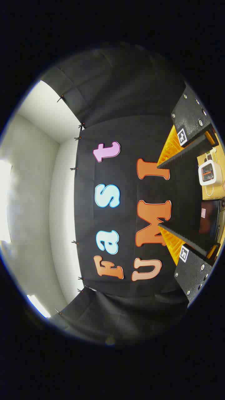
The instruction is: Open the toaster oven, put the food inside, and close the toaster oven door.
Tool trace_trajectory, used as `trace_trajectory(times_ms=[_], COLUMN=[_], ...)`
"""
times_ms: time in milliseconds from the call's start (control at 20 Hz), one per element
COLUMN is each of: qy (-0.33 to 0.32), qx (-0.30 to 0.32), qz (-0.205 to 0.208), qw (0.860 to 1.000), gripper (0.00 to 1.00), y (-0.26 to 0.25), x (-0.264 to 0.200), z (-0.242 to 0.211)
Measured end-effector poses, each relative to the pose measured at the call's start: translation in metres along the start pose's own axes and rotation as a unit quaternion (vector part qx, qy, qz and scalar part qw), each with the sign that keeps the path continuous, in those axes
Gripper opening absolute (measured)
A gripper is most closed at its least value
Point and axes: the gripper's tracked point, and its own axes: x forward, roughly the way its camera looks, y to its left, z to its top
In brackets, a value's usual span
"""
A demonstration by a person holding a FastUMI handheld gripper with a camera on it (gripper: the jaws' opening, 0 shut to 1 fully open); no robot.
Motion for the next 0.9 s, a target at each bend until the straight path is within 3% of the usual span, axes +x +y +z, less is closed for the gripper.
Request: trace_trajectory(times_ms=[250, 900], qy=[-0.004, 0.032], qx=[-0.010, 0.017], qz=[-0.015, 0.010], qw=[1.000, 0.999], gripper=[0.99, 0.99], y=[-0.015, 0.005], x=[-0.004, -0.005], z=[0.002, -0.031])
